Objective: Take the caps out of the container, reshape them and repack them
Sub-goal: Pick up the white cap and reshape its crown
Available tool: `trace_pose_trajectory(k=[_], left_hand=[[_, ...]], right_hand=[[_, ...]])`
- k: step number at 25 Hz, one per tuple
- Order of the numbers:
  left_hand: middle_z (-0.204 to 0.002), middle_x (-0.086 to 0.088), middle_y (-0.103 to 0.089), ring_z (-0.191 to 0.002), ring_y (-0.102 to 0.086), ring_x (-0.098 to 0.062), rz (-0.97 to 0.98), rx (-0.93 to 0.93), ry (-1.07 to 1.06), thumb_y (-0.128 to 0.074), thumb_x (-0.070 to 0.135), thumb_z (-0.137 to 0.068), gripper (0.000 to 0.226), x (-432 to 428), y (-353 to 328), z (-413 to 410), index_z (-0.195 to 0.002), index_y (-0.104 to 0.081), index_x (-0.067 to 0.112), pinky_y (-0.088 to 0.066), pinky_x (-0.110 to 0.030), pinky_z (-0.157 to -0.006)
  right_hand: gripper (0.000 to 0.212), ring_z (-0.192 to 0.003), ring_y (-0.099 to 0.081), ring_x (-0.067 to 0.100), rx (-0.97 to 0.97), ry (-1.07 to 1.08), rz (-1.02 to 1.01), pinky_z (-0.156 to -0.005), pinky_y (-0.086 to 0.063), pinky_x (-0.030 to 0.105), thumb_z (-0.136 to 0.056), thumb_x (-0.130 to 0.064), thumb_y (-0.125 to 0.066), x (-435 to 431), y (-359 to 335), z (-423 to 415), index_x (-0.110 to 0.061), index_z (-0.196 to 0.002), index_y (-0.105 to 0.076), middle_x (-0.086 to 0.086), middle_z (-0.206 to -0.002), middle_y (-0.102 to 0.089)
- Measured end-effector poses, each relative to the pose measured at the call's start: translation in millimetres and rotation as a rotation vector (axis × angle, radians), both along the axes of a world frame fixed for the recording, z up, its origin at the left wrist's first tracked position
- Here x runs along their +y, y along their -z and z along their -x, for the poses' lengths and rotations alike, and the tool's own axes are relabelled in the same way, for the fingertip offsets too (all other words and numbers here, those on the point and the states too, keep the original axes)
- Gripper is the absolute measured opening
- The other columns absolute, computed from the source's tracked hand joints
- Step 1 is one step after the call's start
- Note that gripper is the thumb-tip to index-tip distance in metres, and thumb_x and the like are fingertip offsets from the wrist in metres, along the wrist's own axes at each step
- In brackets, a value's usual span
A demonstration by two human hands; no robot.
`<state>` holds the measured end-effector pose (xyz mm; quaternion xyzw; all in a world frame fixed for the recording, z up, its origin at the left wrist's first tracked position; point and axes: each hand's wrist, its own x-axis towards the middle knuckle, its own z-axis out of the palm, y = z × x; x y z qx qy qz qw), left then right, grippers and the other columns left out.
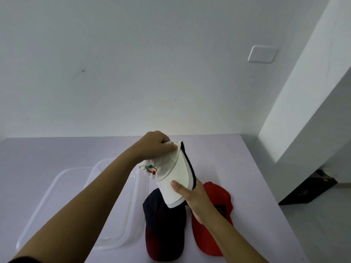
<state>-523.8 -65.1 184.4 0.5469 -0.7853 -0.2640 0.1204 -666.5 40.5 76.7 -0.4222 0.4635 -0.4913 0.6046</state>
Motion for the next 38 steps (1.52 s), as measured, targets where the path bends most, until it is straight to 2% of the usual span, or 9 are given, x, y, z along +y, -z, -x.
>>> trace_pose_trajectory(k=[4, 8, 13, 16, 19, 24, 28, 33, 38], left_hand=[[-0.062, -0.006, -0.044, -0.060, -0.040, -0.016, 0.076, -0.038, -0.020, -0.043, 0.039, -0.097, 0.049, 3, 8, 8, -0.064, -0.050, 0.004, -0.029, -0.028, -0.054], [-0.053, -0.001, -0.031, -0.052, -0.031, -0.015, 0.044, -0.113, -0.007, -0.048, 0.050, -0.091, 0.055, 0, 2, 6, -0.053, -0.031, 0.014, -0.024, -0.027, -0.052], [-0.050, -0.001, -0.036, -0.050, -0.037, -0.016, 0.124, -0.225, -0.125, -0.039, 0.059, -0.091, 0.063, 0, 9, 10, -0.049, -0.033, 0.012, -0.028, -0.026, -0.051], [-0.062, -0.002, -0.052, -0.060, -0.048, -0.016, 0.120, -0.033, -0.125, -0.037, 0.064, -0.088, 0.065, -1, 7, 1, -0.062, -0.054, 0.008, -0.039, -0.028, -0.063], [-0.091, 0.002, -0.069, -0.086, -0.062, -0.016, -0.036, 0.237, -0.089, -0.059, 0.050, -0.086, 0.035, -4, 0, -21, -0.088, -0.068, 0.016, -0.049, -0.031, -0.078], [-0.080, -0.020, -0.066, -0.067, -0.053, -0.019, 0.108, 0.208, -0.032, -0.049, 0.037, -0.095, 0.043, -3, 8, -16, -0.084, -0.063, -0.002, -0.042, -0.033, -0.064], [-0.086, 0.006, -0.062, -0.077, -0.057, -0.008, 0.115, 0.193, 0.015, -0.058, 0.042, -0.089, 0.026, -3, 4, -15, -0.103, -0.066, 0.021, -0.044, -0.019, -0.068], [-0.079, 0.003, -0.068, -0.077, -0.064, -0.016, 0.104, 0.284, -0.003, -0.067, 0.034, -0.085, 0.016, -1, 7, -7, -0.084, -0.067, 0.018, -0.050, -0.024, -0.068], [-0.101, 0.006, -0.068, -0.097, -0.062, -0.014, 0.019, 0.434, -0.038, -0.072, 0.038, -0.080, 0.023, -9, 13, -20, -0.099, -0.069, 0.026, -0.051, -0.030, -0.085]], right_hand=[[0.038, -0.108, -0.065, 0.015, -0.097, -0.050, -0.020, -0.093, -0.052, 0.030, -0.081, -0.013, -0.071, 2, -1, -2, -0.020, -0.117, -0.062, 0.001, -0.114, -0.070], [0.043, -0.111, -0.063, 0.018, -0.152, -0.059, -0.043, -0.097, -0.050, 0.035, -0.077, -0.018, -0.070, 5, 0, -4, -0.020, -0.119, -0.061, 0.003, -0.117, -0.069], [0.043, -0.110, -0.064, 0.019, -0.224, -0.095, -0.075, -0.096, -0.051, 0.037, -0.079, -0.018, -0.069, 10, -2, -11, -0.019, -0.121, -0.060, 0.004, -0.117, -0.069], [0.052, -0.110, -0.064, 0.023, -0.373, -0.033, -0.185, -0.091, -0.053, 0.042, -0.073, -0.025, -0.074, 9, 1, -13, -0.018, -0.122, -0.060, 0.006, -0.117, -0.069], [0.079, -0.110, -0.064, 0.027, -0.544, 0.064, -0.231, -0.080, -0.057, 0.040, -0.054, -0.035, -0.087, 4, 5, -10, -0.019, -0.126, -0.057, 0.010, -0.121, -0.067], [0.094, -0.102, -0.068, 0.027, -0.660, 0.078, -0.298, -0.069, -0.059, 0.034, -0.035, -0.038, -0.094, 3, 1, -20, -0.016, -0.121, -0.061, 0.011, -0.117, -0.068], [0.096, -0.100, -0.069, 0.027, -0.685, 0.102, -0.316, -0.068, -0.060, 0.034, -0.033, -0.037, -0.095, 3, 0, -21, -0.015, -0.120, -0.060, 0.012, -0.116, -0.069], [0.093, -0.096, -0.070, 0.028, -0.716, 0.120, -0.308, -0.065, -0.060, 0.034, -0.029, -0.034, -0.096, 2, -3, -17, -0.014, -0.114, -0.064, 0.013, -0.111, -0.071], [0.091, -0.095, -0.071, 0.028, -0.814, 0.147, -0.330, -0.063, -0.060, 0.034, -0.033, -0.030, -0.096, 2, -2, -15, -0.010, -0.116, -0.062, 0.015, -0.113, -0.070]])
